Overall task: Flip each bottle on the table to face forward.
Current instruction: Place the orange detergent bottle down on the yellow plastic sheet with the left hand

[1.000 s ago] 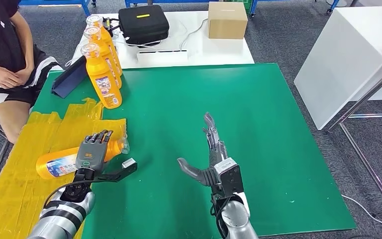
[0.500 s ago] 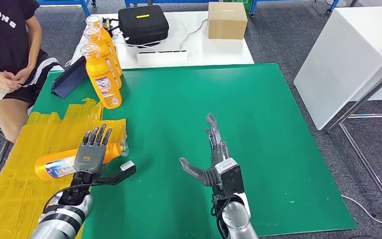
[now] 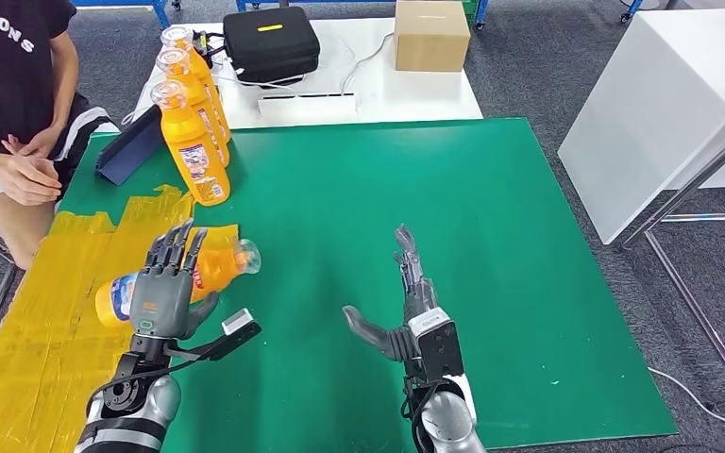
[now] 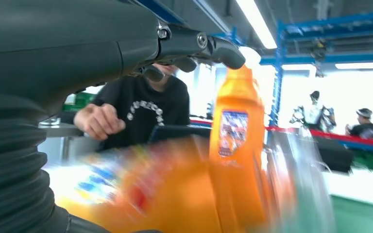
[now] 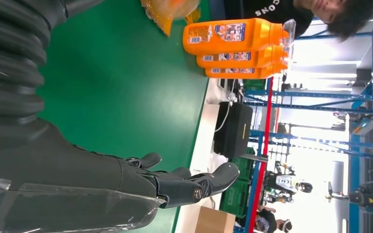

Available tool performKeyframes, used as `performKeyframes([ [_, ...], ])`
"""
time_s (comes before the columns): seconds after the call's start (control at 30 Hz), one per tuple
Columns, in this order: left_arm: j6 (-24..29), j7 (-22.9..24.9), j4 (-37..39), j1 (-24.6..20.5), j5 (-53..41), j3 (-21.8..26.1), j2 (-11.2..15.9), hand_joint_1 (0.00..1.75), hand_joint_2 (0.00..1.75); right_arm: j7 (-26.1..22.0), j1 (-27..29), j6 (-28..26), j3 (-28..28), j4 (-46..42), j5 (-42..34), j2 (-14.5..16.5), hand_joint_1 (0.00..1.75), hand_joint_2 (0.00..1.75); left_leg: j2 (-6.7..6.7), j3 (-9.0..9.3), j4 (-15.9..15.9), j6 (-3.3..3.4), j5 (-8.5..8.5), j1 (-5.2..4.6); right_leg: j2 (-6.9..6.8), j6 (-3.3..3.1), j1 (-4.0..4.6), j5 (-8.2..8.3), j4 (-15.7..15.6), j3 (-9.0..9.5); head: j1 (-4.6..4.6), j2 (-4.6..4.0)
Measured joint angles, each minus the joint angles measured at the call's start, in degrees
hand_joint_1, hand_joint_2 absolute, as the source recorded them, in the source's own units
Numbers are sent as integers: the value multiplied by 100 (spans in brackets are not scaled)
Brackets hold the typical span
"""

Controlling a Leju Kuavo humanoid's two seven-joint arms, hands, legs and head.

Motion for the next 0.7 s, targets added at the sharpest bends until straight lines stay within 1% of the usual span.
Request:
performKeyframes([
  [0.07, -2, -103, -121, 36, 68, 43, -40, 0, 175, -1, 2, -6, 0, -1, 3, 0, 0, 175, 0, 0, 0, 0, 0, 2, 0, 0, 1, 0, 0, 0, -1, 0],
  [0.1, -2, -253, -200, 65, 156, 73, -73, 0, 175, -1, 5, -16, 0, -1, 7, 0, 0, 175, 2, 0, 0, 0, 0, 3, 0, 0, 2, 0, 0, 0, -1, 0],
  [0.17, -2, -763, -450, 152, 456, 166, -205, 0, 175, -3, 17, -50, 0, -1, 17, 0, 0, 175, 2, 0, 0, 0, 1, 3, 0, 0, 3, 0, 0, 0, -1, 0],
  [0.27, -1, -1581, -1032, 336, 1063, 294, -511, 0, 175, -11, 50, -110, -1, -1, 50, 2, 0, 175, 1, -3, 0, 0, 0, -1, 0, 0, 1, 0, 0, 0, 0, 0],
  [0.33, -2, -1862, -1432, 465, 1516, 310, -673, 0, 175, -20, 73, -153, -1, -1, 80, 2, 0, 175, 1, -5, 0, 1, -1, -4, 0, 1, -1, 0, 0, -1, 0, 0],
  [0.37, -3, -1901, -1606, 525, 1773, 282, -720, 0, 175, -24, 85, -178, -1, -6, 93, 2, 0, 175, 1, -5, 0, 2, -2, -4, 0, 1, -2, 0, -1, -2, 0, 0],
  [0.43, -7, -1830, -1902, 640, 2086, 180, -755, 0, 175, -29, 113, -219, -2, -30, 112, 2, 0, 175, 1, -5, 0, 3, -3, -5, 0, 1, -2, -1, -2, -3, -1, 0],
  [0.53, -20, -1634, -2176, 766, 1802, 87, -776, 0, 175, -35, 145, -264, -2, -72, 148, 2, 0, 175, -1, -3, 0, 2, -3, -3, 0, 1, -1, -1, -3, -4, -1, 0],
  [0.6, -45, -1523, -2182, 800, 1902, 27, -780, 0, 175, -36, 159, -275, -2, -96, 183, 2, 0, 175, 3, -2, 0, 2, -3, -2, 0, 1, 0, 0, -3, -3, -1, 0],
  [0.63, -117, -1486, -2160, 810, 2191, -31, -767, 0, 175, -36, 171, -282, -2, -111, 198, 2, 0, 175, 4, 0, 0, 2, -3, -2, 0, 1, 0, 0, -3, -3, -1, 0],
  [0.7, -536, -1453, -2123, 834, 3158, -208, -711, 0, 175, -36, 206, -314, -4, -152, 231, 1, 0, 175, 3, 1, 0, 2, -2, -1, 0, 1, 0, 0, -2, -1, -1, 0],
])
